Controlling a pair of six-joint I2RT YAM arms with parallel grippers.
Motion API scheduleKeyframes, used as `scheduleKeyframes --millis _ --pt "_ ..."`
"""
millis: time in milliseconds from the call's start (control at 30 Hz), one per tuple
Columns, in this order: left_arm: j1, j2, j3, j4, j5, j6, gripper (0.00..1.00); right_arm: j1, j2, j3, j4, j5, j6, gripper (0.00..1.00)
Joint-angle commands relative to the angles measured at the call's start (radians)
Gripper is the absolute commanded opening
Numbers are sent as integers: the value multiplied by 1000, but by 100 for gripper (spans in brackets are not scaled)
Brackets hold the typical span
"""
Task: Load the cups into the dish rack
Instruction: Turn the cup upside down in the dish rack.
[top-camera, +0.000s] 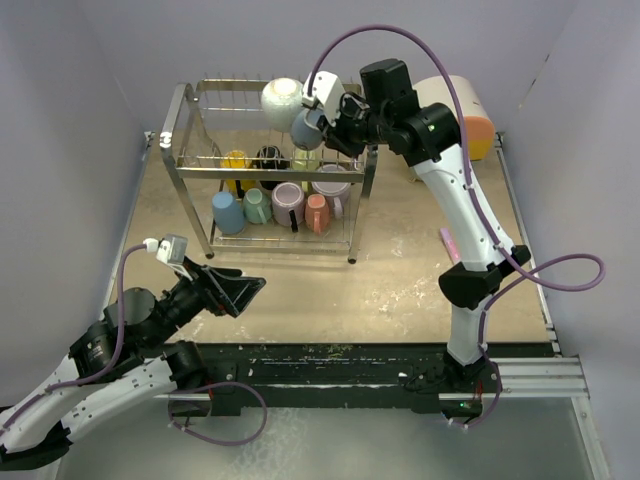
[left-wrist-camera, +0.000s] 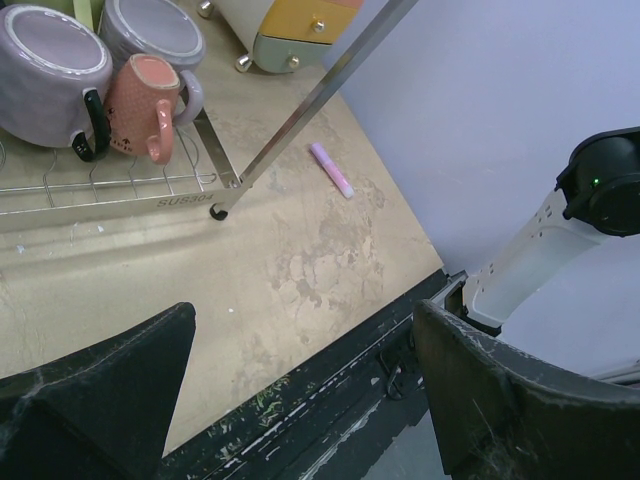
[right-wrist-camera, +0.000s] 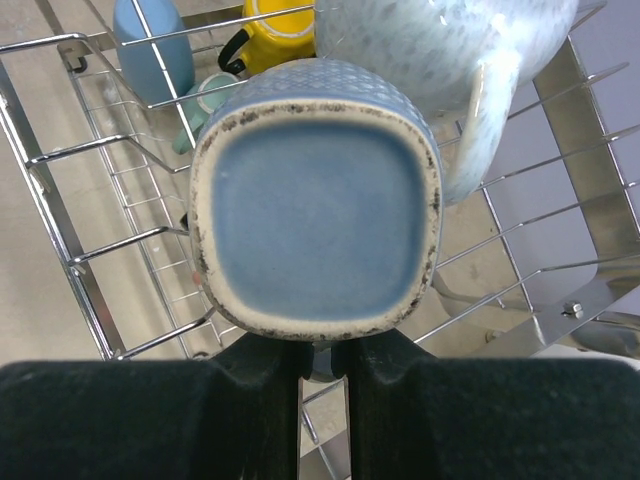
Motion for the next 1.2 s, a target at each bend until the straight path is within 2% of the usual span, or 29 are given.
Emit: scheduleKeyframes --millis 0,467,833,1167 --pt "-3 -12 -1 12 -13 -9 92 -8 0 32 -16 -28 -4 19" --pt "-3 -20 -3 6 -14 -14 92 -9 10 30 -27 -52 4 22" --pt "-3 -22 5 4 -12 -18 92 -9 -30 47 -5 -76 39 41" --pt "-3 12 14 46 41 27 93 -8 -99 92 2 -101 28 65"
